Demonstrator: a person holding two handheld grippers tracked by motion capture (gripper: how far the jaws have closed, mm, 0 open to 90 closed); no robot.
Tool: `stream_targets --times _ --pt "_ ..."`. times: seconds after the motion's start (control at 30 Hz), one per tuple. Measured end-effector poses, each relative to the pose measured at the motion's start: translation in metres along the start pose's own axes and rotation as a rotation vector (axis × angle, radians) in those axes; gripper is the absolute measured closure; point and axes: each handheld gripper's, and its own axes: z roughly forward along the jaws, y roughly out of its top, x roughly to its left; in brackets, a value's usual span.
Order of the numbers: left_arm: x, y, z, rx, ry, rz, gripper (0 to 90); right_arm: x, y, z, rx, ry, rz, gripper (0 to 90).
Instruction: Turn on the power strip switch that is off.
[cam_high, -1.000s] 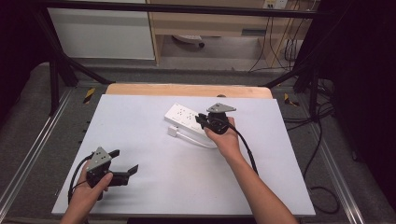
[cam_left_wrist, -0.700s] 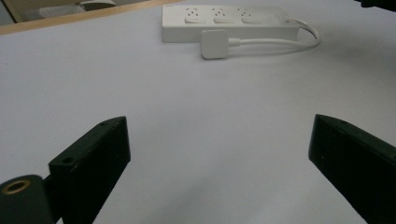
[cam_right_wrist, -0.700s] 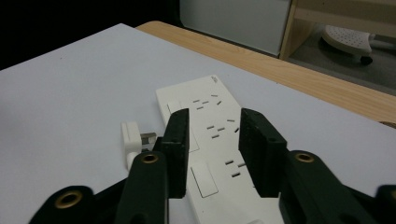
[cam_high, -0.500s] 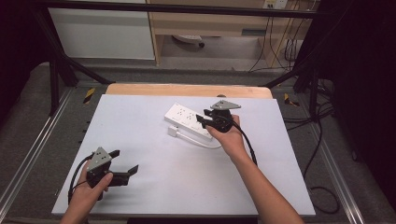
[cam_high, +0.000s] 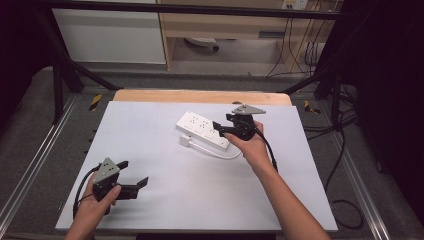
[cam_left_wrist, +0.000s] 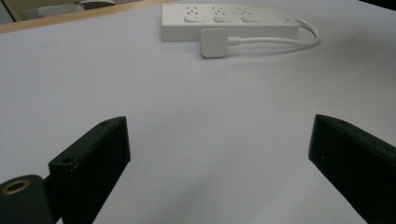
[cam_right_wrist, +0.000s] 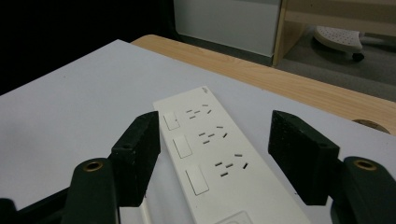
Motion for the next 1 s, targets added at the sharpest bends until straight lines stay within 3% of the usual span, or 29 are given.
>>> stream_targets --times 0.27,0.6,1.0 --pt "0.0 0.0 0.0 0.0 0.001 -0.003 5.4 -0.006 0.004 -0.014 0.001 0.001 0.011 25.8" --pt "0.0 0.0 0.0 0.002 0.002 -0.005 5.5 -0.014 0.008 -0.032 -0.006 -0.042 0.021 11.1" --pt "0.0 -0.001 0.0 0.0 0.003 -0.008 5.4 -0.026 0.01 -0.059 -0.038 -0.079 0.027 4.1"
